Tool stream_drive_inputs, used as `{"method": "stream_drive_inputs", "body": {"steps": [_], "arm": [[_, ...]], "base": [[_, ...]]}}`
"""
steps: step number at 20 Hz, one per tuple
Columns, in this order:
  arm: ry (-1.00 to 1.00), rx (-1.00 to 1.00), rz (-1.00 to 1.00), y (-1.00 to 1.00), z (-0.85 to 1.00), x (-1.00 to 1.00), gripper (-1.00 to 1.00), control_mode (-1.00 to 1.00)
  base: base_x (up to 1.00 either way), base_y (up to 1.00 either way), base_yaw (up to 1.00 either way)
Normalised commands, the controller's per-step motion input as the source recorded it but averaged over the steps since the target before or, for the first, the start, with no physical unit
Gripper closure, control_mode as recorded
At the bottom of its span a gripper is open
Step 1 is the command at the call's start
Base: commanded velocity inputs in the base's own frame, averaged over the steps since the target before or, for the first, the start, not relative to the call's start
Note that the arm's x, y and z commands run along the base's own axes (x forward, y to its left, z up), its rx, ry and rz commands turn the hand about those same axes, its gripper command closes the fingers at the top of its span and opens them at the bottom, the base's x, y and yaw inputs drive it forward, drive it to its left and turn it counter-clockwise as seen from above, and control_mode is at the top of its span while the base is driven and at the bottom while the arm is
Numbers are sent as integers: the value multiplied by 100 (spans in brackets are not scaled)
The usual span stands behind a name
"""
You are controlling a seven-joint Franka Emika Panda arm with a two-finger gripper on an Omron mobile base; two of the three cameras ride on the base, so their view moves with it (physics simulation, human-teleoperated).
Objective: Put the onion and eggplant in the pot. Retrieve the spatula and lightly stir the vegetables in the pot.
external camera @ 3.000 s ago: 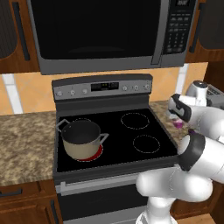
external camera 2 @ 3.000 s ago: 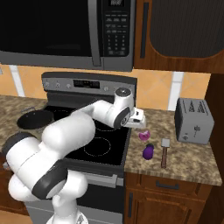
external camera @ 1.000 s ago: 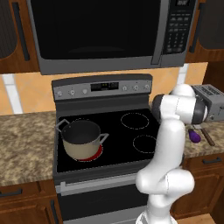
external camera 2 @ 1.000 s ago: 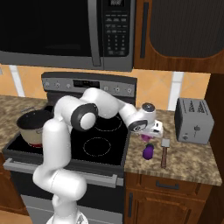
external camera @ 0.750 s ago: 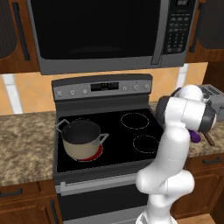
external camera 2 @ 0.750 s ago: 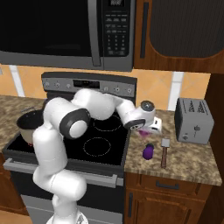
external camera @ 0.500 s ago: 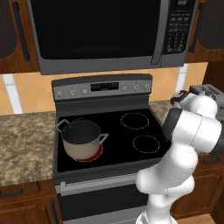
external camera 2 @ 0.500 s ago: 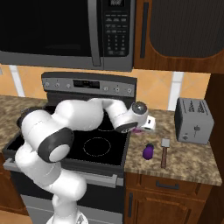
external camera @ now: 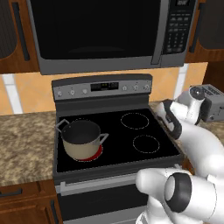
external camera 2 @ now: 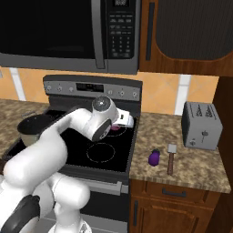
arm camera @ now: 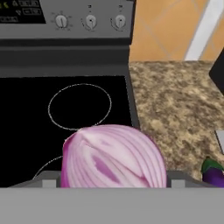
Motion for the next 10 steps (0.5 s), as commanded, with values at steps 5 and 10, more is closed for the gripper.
{"method": "stream_drive_inputs", "body": {"steps": [5, 10], "arm": [[7, -1, 10, 100, 61, -41, 100, -100], [5, 0, 12, 100, 28, -33, 100, -100]], "base": [[0, 0, 0], [0, 0, 0]]}}
